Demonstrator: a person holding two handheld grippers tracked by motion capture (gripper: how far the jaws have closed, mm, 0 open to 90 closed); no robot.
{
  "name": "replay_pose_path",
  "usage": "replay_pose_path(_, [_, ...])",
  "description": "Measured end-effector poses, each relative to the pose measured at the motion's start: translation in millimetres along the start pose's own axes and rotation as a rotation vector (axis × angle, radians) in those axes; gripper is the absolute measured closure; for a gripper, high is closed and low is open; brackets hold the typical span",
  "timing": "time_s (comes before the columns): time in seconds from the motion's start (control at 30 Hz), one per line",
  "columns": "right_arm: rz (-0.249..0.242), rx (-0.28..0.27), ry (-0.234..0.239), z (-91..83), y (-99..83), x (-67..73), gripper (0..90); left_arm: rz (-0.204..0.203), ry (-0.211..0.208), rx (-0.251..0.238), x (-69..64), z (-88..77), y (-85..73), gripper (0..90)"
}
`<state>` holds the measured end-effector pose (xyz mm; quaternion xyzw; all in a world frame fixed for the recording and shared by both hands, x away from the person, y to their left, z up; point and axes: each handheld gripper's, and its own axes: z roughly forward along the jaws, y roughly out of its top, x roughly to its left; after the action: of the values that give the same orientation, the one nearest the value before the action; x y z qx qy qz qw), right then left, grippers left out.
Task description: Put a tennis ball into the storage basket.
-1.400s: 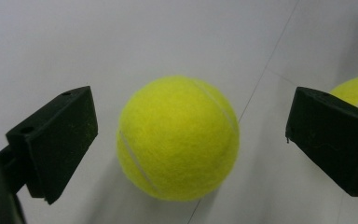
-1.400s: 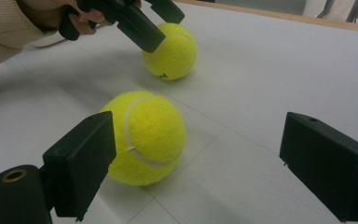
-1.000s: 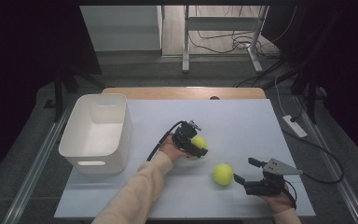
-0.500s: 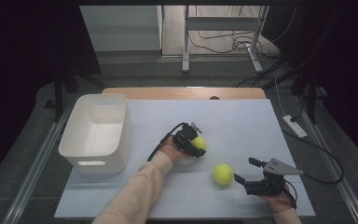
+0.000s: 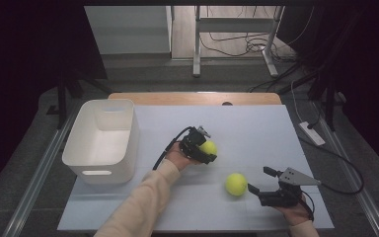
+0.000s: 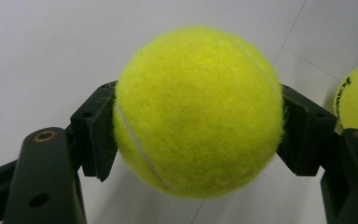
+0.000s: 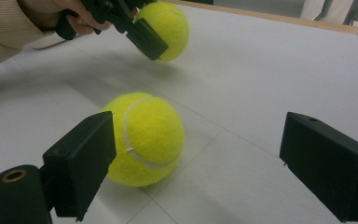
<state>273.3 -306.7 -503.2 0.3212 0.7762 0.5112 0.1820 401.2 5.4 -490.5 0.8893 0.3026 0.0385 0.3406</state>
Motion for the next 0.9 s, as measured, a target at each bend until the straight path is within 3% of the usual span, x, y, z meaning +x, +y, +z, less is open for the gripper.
replay_pose_path(0.47, [0.0,-0.004,-0.005,-0.6,0.3,-0.3,10.4,0.025,0.006,-0.05,-4.0,-19.1,0.3,26.3])
replay_pose_path(0.9, [0.004,-0.013,-0.014,-1.3,0.7,0.1,10.5,0.019,0.014,-0.128,-5.9,-55.4,-3.6,26.3])
